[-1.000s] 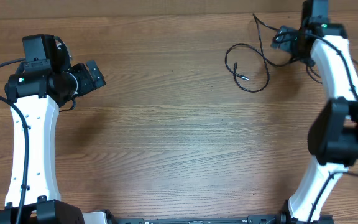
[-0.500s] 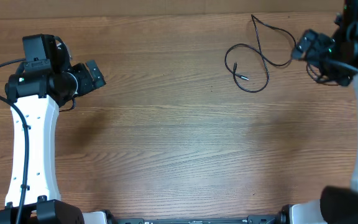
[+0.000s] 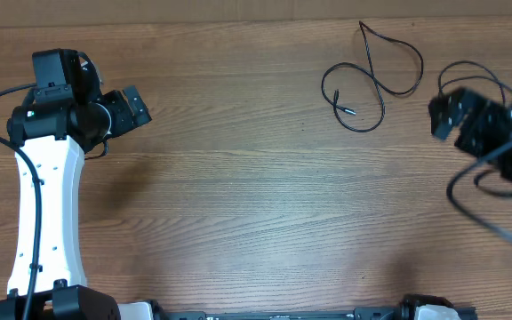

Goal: Untangle cables

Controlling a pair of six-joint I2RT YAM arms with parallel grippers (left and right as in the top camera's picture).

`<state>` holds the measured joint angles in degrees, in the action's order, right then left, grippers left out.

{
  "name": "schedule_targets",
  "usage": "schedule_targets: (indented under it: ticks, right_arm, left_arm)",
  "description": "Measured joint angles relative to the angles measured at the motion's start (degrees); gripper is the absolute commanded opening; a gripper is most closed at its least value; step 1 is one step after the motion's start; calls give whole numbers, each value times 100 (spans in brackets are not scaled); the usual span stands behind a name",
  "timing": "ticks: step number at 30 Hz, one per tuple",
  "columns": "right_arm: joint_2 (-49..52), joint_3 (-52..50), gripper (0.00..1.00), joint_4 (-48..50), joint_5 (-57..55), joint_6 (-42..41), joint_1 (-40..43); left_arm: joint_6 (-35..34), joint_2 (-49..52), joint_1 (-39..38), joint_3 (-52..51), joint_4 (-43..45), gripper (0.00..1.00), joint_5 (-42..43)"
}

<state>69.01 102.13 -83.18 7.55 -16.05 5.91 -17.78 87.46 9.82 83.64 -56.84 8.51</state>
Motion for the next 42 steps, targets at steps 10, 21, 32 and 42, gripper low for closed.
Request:
schedule_targets:
  ticks: [10,21,32,42]
  right_arm:
    - [-1672,-2002,100,758,258,70,0]
    - [-2483,-2970,100,748,575,-133,0]
    - [-2337,-3008,100,514,577,-197,0]
    - [-2337,-3008,100,518,551,-195,0]
  left_arm:
    - [0,0,0,0,0,99,-2]
    - [2,0,0,0,0,99,0]
    - [2,0,0,0,0,100,0]
    - [0,0,0,0,0,100,0]
